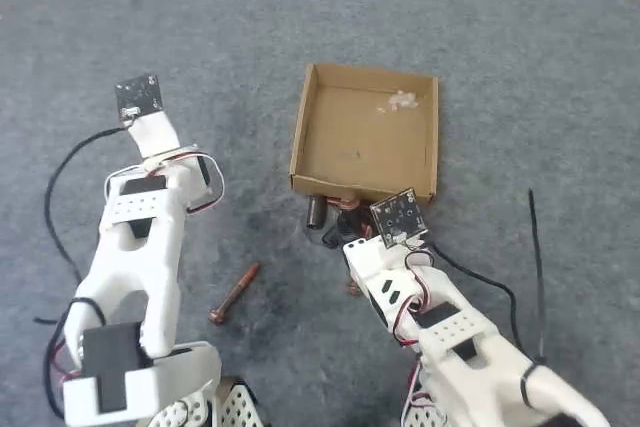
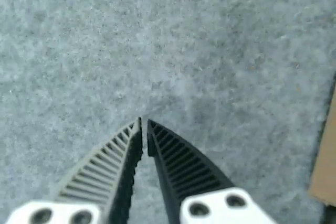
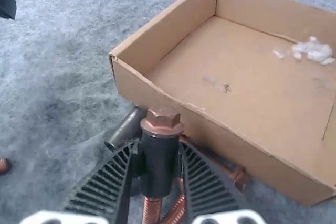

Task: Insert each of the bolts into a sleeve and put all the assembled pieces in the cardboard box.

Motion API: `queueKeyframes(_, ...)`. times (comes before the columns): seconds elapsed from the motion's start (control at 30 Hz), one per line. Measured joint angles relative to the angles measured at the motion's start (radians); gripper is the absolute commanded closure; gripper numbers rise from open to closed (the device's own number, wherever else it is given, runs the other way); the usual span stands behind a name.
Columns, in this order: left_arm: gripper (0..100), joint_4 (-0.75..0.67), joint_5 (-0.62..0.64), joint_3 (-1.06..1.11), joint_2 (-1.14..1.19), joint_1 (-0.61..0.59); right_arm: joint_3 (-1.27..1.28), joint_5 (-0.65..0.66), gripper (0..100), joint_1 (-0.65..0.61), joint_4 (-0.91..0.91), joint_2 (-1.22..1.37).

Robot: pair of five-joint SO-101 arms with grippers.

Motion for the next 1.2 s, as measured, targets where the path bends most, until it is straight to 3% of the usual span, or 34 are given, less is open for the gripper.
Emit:
queueKeyframes(0.23,99,0.000,0.000,-0.002,0.008,0.000,0.003,0.000,99.2,0.020,0.224,-0.181)
queueKeyframes(0.53,99,-0.005,-0.003,-0.002,0.008,-0.012,-0.166,-0.060,99.2,0.193,0.671,-0.315)
queueKeyframes(1.0,99,-0.005,-0.002,-0.002,0.008,-0.021,-0.330,-0.060,99.2,0.242,0.736,-0.315)
queueKeyframes(1.2,99,-0.005,-0.002,-0.002,0.008,-0.021,-0.460,-0.060,99.2,0.241,0.876,-0.315)
